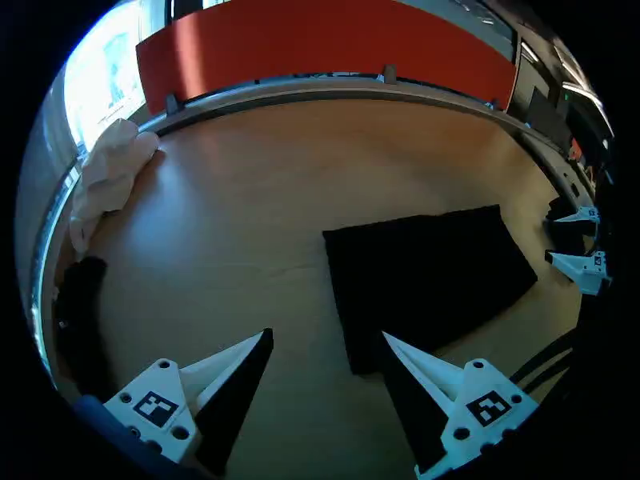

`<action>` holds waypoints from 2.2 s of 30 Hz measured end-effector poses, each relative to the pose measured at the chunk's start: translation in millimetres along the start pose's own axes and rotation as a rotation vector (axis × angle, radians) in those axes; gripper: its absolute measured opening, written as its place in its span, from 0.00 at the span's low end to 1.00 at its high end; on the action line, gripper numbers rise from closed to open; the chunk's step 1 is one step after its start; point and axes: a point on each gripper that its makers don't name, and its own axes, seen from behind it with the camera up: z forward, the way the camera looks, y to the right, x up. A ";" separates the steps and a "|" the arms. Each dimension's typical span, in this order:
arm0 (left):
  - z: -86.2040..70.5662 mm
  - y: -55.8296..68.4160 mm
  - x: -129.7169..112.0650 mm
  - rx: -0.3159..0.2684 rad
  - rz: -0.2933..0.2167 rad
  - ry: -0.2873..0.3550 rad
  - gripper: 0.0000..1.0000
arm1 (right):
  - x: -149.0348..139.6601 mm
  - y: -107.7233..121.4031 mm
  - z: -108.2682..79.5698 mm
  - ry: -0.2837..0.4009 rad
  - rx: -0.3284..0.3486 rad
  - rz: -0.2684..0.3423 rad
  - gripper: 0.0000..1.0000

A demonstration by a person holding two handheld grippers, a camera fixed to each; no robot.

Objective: Fold towel

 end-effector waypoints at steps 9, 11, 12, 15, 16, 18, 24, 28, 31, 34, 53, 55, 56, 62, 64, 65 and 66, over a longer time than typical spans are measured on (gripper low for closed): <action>-15.4 -6.0 -12.8 0.025 -0.037 0.005 0.90 | -2.9 -8.1 -0.8 0.002 0.048 -0.038 0.94; -21.2 -8.2 -18.2 0.031 -0.053 0.006 0.90 | -4.5 -9.8 -0.1 -0.002 0.062 -0.052 0.94; -23.9 -9.2 -20.7 0.034 -0.060 0.006 0.90 | -5.3 -10.6 0.3 -0.004 0.069 -0.059 0.94; -32.7 -14.0 -30.8 0.049 -0.084 0.004 0.90 | -8.7 -14.5 1.6 -0.013 0.094 -0.082 0.94; -35.5 -15.6 -34.1 0.053 -0.091 0.003 0.90 | -9.9 -15.7 1.8 -0.017 0.101 -0.091 0.94; -41.4 -19.1 -41.0 0.062 -0.105 0.003 0.90 | -12.6 -18.4 2.3 -0.024 0.118 -0.109 0.94; -53.2 -28.8 -57.6 0.083 -0.138 -0.003 0.90 | -22.0 -20.6 4.2 -0.049 0.140 -0.161 0.93; -58.8 -33.3 -64.0 0.094 -0.152 -0.003 0.90 | -30.4 -21.6 6.8 -0.069 0.161 -0.179 0.88; -62.9 -35.8 -69.3 0.101 -0.159 -0.003 0.90 | -37.1 -22.7 9.5 -0.085 0.178 -0.185 0.78; -66.8 -37.0 -74.8 0.105 -0.166 -0.005 0.90 | -43.7 -24.9 12.0 -0.104 0.196 -0.187 0.66; -76.2 -42.8 -86.7 0.113 -0.188 -0.010 0.90 | -57.5 -23.4 14.6 -0.163 0.222 -0.190 0.12; -76.5 -43.1 -86.8 0.113 -0.188 -0.010 0.90 | -56.9 -23.6 15.4 -0.161 0.221 -0.188 0.09; -76.6 -43.6 -87.2 0.114 -0.188 -0.010 0.90 | -55.9 -24.1 15.4 -0.157 0.222 -0.186 0.07; -78.6 -45.9 -89.7 0.117 -0.194 -0.012 0.90 | -50.5 -24.6 13.8 -0.146 0.219 -0.189 0.04; -79.4 -46.4 -90.4 0.118 -0.197 -0.011 0.90 | -48.5 -24.7 13.4 -0.146 0.219 -0.194 0.04; -79.7 -46.7 -90.7 0.119 -0.199 -0.011 0.90 | -47.3 -24.7 13.1 -0.146 0.219 -0.198 0.04; -80.1 -47.0 -91.0 0.119 -0.201 -0.010 0.90 | -46.1 -24.7 12.9 -0.146 0.219 -0.201 0.04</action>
